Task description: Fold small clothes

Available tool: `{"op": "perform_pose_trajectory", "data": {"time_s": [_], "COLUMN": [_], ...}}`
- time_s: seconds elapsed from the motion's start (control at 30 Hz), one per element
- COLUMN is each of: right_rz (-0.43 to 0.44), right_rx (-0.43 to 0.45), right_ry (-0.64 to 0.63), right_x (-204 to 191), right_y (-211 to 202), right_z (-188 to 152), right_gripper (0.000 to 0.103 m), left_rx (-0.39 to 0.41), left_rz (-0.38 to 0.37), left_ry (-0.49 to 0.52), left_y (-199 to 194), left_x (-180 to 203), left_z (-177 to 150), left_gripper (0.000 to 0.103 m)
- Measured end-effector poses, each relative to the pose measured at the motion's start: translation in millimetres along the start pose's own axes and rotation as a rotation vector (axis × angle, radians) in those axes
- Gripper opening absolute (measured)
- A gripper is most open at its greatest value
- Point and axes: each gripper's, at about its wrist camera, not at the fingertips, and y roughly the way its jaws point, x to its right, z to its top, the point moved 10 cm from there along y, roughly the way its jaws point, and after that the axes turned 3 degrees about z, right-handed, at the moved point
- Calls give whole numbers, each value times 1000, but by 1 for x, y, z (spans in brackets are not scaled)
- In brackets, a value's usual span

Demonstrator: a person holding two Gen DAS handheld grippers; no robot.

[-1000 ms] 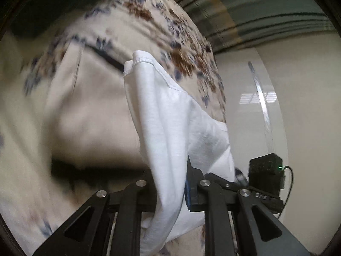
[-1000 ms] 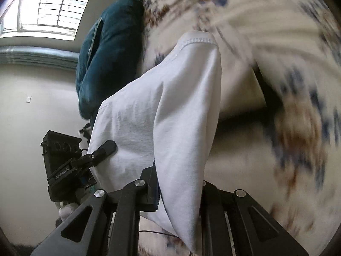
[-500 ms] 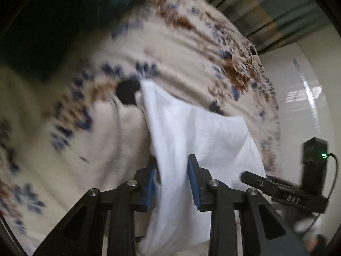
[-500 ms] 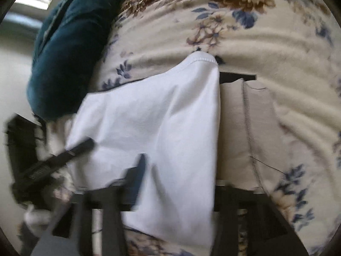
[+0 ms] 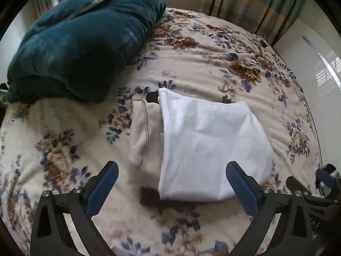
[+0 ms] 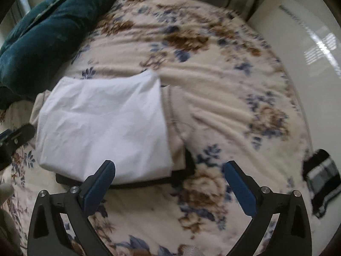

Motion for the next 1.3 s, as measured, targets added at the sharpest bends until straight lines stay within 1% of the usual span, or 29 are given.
{"op": "perform_pose_trajectory", "data": {"time_s": [0.1,0.2,0.27,0.37,0.4,0.53,0.6,0.73,0.77,0.87,1.0,1.2,1.3], "right_rz": [-28,-37,-42,-57,-58,-60,-42,-36,-33,-36,-30,-22,-5], "right_rx": [36,70,99,152,180,245,273,330,348,384,428,472,478], "right_ry": [19,33,41,46,48,47,39,26,28,22,25,18,17], "right_x": [13,20,26,35,39,45,45,45,47,50,56,62,64], "right_y": [-43,-93,-125,-184,-209,-281,-322,-382,-400,-437,-484,-531,-545], "right_z": [-7,-19,-25,-34,-38,-57,-69,-91,-98,-112,-131,-150,-157], "right_gripper": [103,103,103,103,103,103,103,103,103,103,103,103,103], "left_rx": [25,62,83,123,137,191,212,249,253,277,317,340,355], "left_rz": [50,58,53,61,62,61,65,54,47,40,47,32,32], "left_ry": [19,27,31,41,45,52,57,54,54,49,49,46,42], "left_y": [-39,-89,-119,-173,-192,-259,-288,-340,-349,-378,-414,-446,-459], "left_x": [7,15,22,28,30,39,42,48,49,51,53,57,58], "left_z": [-8,-17,-24,-35,-40,-57,-66,-81,-84,-92,-102,-115,-121], "left_gripper": [103,103,103,103,103,103,103,103,103,103,103,103,103]}}
